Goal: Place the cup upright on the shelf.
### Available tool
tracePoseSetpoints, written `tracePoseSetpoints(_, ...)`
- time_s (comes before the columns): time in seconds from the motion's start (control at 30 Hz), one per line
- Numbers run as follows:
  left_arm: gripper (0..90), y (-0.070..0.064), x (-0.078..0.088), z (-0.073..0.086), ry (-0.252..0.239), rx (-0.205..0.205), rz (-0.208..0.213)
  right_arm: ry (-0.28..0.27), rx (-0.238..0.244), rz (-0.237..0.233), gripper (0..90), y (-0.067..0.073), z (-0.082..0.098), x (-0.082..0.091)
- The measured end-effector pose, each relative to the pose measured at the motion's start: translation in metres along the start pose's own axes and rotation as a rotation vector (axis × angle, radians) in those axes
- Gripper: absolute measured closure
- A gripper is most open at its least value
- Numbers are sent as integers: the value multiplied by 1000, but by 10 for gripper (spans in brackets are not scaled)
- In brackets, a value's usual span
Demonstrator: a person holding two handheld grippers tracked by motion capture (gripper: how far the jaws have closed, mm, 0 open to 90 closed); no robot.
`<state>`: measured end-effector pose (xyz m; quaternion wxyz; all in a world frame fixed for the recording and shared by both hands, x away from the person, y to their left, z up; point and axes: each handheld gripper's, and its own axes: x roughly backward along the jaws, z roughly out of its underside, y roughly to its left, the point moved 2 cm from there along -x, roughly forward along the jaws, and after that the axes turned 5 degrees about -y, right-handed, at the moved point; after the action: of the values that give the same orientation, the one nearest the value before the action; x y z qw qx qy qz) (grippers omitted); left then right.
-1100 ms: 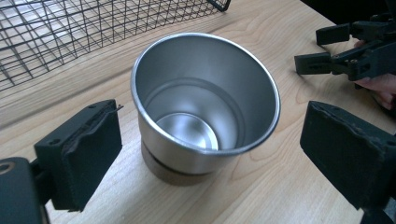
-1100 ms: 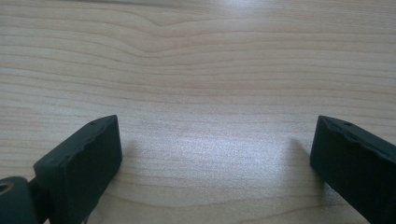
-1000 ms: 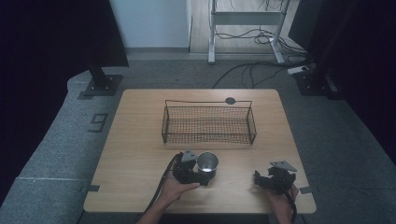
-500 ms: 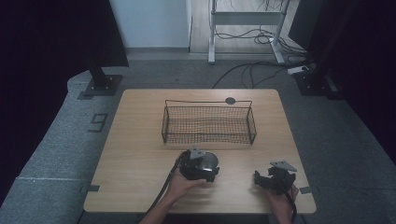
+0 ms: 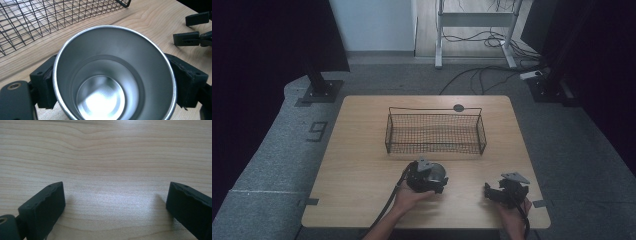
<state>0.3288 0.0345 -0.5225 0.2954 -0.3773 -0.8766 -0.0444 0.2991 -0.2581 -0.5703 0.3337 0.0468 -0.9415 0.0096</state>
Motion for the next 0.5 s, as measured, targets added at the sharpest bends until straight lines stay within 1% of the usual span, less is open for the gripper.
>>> tracePoseSetpoints(0.27,135,0,2,0,-4,3,3,0,0,0,22,0,0,0)
tracePoseSetpoints(0.5,137,-1,8,-2,-19,0,17,0,0,0,21,0,0,0)
